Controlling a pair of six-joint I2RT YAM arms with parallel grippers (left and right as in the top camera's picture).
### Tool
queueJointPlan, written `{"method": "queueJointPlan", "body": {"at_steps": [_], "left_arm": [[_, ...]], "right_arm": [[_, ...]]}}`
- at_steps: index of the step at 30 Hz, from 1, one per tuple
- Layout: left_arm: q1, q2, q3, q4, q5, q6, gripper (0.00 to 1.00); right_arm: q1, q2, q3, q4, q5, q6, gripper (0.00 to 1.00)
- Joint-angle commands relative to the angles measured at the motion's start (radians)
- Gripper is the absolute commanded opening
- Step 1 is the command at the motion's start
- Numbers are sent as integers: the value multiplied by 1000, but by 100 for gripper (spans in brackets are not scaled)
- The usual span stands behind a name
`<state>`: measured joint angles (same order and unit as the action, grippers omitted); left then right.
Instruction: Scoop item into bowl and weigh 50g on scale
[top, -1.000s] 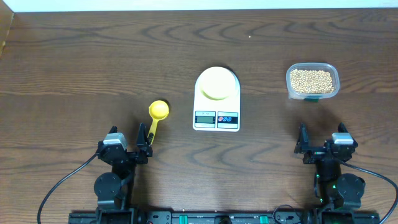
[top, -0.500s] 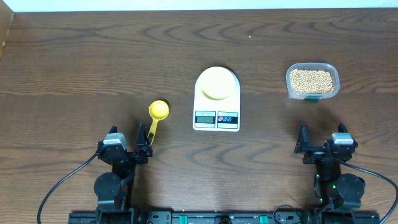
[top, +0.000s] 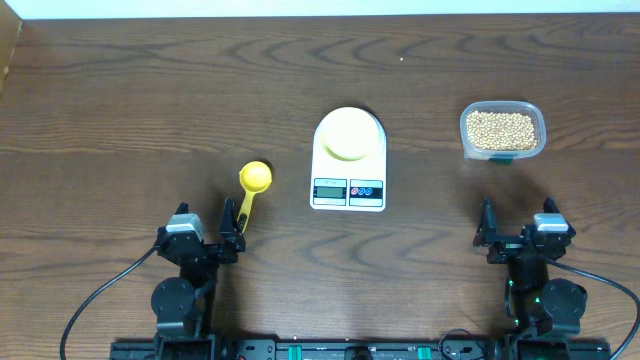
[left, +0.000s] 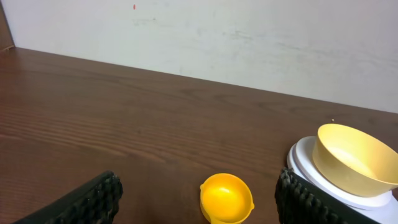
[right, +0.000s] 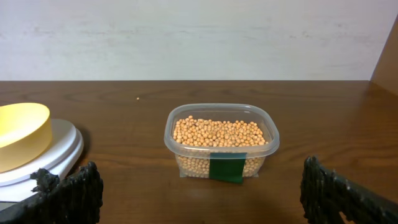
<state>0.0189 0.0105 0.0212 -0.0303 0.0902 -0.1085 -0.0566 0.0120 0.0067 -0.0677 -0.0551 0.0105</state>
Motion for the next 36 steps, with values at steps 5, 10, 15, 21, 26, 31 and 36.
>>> {"method": "queueJointPlan", "body": {"at_steps": [5,10,15,21,26,31,36], "left_arm": [[6,-5,-17,-36,2,-5,81],[6,-5,-17,-35,2,-5,81],[6,-5,-17,-36,2,-5,81],[6,-5,-17,-36,2,-5,81],[6,-5,-17,-35,19,-7,81],[6,-5,-17,-32,33,-7,81],[6,-5,-17,-32,45,-39,81]], "right_arm": [[6,0,-1,-4,3,-12,99],[6,0,-1,-4,3,-12,99],[6,0,-1,-4,3,-12,99],[6,0,-1,-4,4,-12,99],[6,0,-1,-4,4,-12,99],[6,0,-1,-4,4,-12,99],[6,0,-1,-4,3,-12,99]]}}
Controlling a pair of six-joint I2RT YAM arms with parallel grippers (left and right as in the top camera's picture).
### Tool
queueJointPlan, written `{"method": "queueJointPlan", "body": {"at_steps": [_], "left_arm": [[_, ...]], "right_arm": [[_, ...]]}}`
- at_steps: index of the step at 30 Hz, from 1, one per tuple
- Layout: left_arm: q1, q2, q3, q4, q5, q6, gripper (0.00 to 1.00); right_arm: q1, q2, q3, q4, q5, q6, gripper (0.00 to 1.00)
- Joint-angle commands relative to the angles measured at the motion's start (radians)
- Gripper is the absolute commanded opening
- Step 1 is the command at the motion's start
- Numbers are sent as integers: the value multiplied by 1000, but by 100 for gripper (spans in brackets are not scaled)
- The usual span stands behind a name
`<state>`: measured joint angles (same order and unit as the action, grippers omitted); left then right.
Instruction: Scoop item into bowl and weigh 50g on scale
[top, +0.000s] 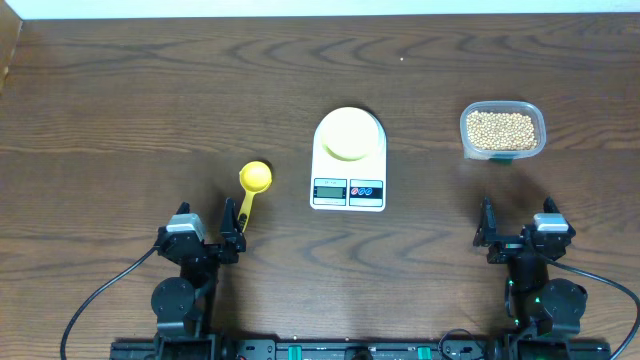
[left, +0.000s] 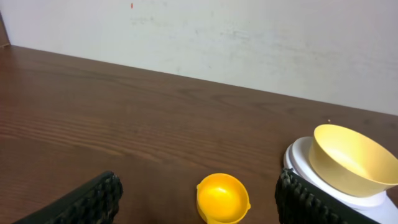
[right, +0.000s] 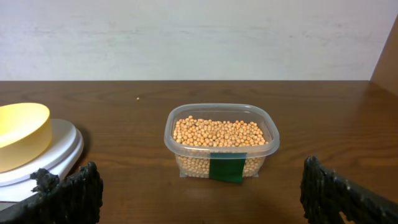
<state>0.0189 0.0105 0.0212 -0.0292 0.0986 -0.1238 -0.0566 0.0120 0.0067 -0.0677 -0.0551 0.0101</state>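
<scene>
A yellow scoop (top: 252, 185) lies on the table left of the white scale (top: 348, 190), its handle pointing toward my left gripper (top: 208, 238). A pale yellow bowl (top: 348, 135) sits on the scale's platform. A clear tub of soybeans (top: 502, 129) stands at the right. In the left wrist view the scoop's cup (left: 222, 198) lies between my wide-open fingers (left: 87, 202), with the bowl (left: 351, 159) to the right. My right gripper (top: 518, 232) is open, with the bean tub (right: 221, 140) ahead of it and nothing between its fingers (right: 348, 196).
The scale's display and buttons (top: 347, 190) face the near edge. A pale wall (right: 199, 37) rises behind the table's far edge. Wooden panels stand at the far left corner (top: 8, 45) and the right side (right: 385, 59).
In the left wrist view the scoop and bowl sit slightly further left, so the left gripper has shifted a little. The right arm, tub and scale are unchanged.
</scene>
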Motion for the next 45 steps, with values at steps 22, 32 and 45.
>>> {"method": "queueJointPlan", "body": {"at_steps": [22,32,45], "left_arm": [[6,28,36,-94,73,-9,81],[6,243,179,-101,73,26,81],[6,607,444,-182,77,68,81]], "right_arm": [[6,0,-1,-4,3,-11,99],[6,0,-1,-4,3,-11,99],[6,0,-1,-4,3,-11,99]]}}
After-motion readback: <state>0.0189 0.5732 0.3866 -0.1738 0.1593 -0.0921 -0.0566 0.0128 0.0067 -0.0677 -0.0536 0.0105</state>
